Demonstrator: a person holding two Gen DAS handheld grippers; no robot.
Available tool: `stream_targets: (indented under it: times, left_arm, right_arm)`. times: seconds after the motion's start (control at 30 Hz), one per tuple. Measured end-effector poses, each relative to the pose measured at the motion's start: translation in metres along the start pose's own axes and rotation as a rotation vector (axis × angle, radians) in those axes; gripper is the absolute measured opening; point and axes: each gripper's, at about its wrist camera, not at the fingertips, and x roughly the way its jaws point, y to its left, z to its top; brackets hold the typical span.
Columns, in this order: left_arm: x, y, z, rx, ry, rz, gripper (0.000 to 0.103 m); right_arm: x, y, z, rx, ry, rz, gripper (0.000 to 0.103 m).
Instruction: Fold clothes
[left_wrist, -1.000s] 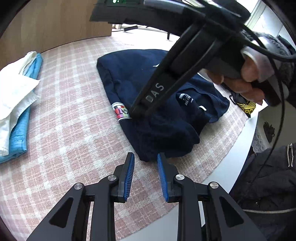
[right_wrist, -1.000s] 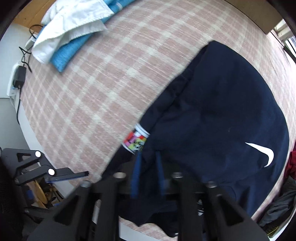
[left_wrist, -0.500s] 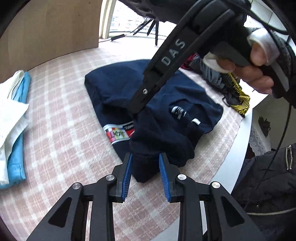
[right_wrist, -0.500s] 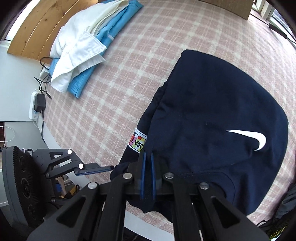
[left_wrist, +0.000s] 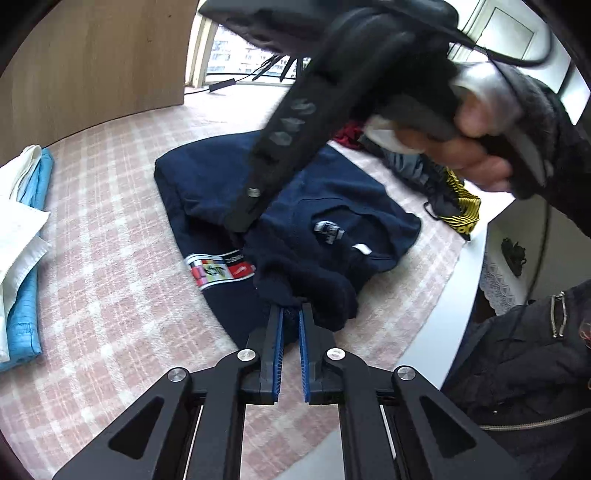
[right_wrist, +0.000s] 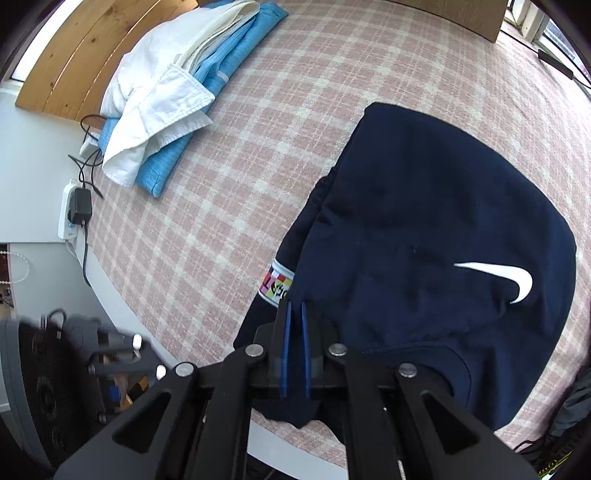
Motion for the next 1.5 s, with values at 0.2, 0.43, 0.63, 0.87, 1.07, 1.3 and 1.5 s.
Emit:
stream_targets:
  times: [0.2, 0.43, 0.63, 0.87, 1.07, 1.3, 1.5]
  left_arm:
    - [0.013, 0.0, -0.016, -0.044, 0.053, 0.026, 0.006]
    - [0.002, 0.007, -0.009, -0.068, 0.011, 0.023, 0.006]
    - [0.002, -0.001, -0.004, -0.021, 0.013, 0.031, 0.007]
    - [-0.002, -0.004, -0.002, -0.01, 0.004, 0.028, 0.007]
    - [0.002, -0.001, -0.001, -0.024, 0.026, 0.057, 0.007]
    - [0.011, 0.01, -0.019, -0.184, 0.073, 0.107, 0.007]
    - [0.009, 0.011, -0.043, -0.368, 0.025, -0.043, 0.0]
  right_arm:
    - [0.001, 0.006, 0.004, -0.018, -0.021, -0.019, 0.006]
    - [0.018, 0.016, 0.004, -0.003, 0.081, -0.049, 0.014]
    - [0.024, 0.014, 0.01, 0.045, 0.125, -0.036, 0.014]
    - [0.026, 0.021, 0.011, 0.021, 0.126, -0.065, 0.015]
    - [0.032, 0.026, 0.01, -0.008, 0.115, -0.107, 0.003]
    - [0.022, 0.017, -0.001, 0.01, -0.005, -0.052, 0.002]
    - [0.015, 0.012, -0.006, 0.031, -0.063, -0.048, 0.002]
